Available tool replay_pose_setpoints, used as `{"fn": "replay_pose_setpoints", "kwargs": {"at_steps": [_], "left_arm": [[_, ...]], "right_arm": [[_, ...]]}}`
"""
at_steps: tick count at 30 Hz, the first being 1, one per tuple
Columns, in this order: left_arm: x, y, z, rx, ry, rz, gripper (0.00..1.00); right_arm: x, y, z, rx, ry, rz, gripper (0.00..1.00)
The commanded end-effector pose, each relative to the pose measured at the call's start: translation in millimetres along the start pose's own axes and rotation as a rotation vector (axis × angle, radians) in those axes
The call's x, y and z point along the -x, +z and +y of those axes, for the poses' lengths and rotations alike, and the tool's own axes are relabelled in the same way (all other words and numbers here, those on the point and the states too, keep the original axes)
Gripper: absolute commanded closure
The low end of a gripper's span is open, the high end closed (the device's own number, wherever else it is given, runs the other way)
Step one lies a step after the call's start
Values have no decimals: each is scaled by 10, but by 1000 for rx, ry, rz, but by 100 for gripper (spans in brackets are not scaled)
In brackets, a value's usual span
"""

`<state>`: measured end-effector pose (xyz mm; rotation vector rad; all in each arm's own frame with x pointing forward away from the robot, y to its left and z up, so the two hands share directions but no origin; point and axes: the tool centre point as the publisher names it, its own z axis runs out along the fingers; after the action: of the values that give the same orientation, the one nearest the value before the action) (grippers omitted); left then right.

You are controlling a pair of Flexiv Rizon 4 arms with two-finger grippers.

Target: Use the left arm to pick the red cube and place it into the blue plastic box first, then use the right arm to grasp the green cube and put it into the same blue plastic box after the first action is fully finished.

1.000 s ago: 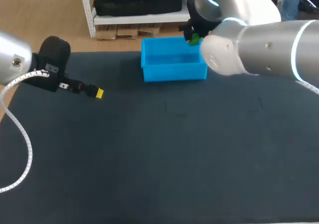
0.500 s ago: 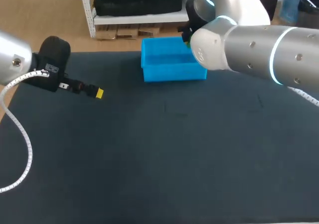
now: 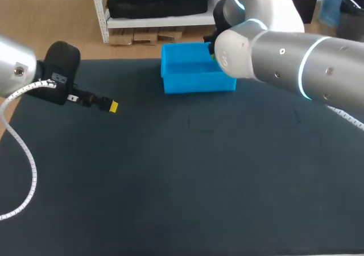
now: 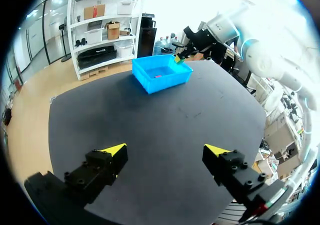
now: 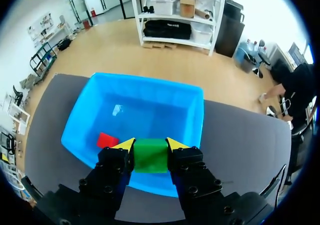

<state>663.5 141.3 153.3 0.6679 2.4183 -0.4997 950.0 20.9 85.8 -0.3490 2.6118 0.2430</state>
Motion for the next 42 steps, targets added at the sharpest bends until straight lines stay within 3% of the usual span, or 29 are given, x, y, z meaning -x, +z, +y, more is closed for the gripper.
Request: {"fn": "replay_pose_setpoints", "kwargs": {"at_steps": [1, 8, 9, 10, 11, 15, 16, 17, 18, 19, 42], "left_arm": [[-5, 13, 15, -6, 2, -5, 0], [-5, 13, 15, -6, 2, -5, 0], [-5, 13, 15, -6, 2, -5, 0], [-5, 13, 15, -6, 2, -5, 0], [-5, 13, 15, -6, 2, -5, 0], [-5, 13, 15, -6, 2, -5, 0], [-5, 13, 15, -6, 2, -5, 0], [-5, 13, 15, -6, 2, -5, 0], [-5, 13, 15, -6, 2, -5, 0], [-5, 13, 15, -6, 2, -5, 0], [-5, 13, 15, -6, 2, -5, 0]], "right_arm": [[54, 89, -12, 12, 1, 14, 100], [21, 119, -31, 23, 15, 16, 100], [19, 119, -31, 23, 16, 16, 93], [12, 118, -35, 20, 18, 16, 74], [8, 118, -38, 21, 19, 16, 67], [-10, 116, -43, 21, 25, 18, 48], [-13, 111, -47, 19, 26, 18, 31], [-14, 102, -48, 19, 27, 16, 23], [-12, 85, -47, 19, 28, 15, 4], [-8, 72, -43, 18, 27, 12, 0], [33, -70, 44, 25, 8, 8, 0]]}}
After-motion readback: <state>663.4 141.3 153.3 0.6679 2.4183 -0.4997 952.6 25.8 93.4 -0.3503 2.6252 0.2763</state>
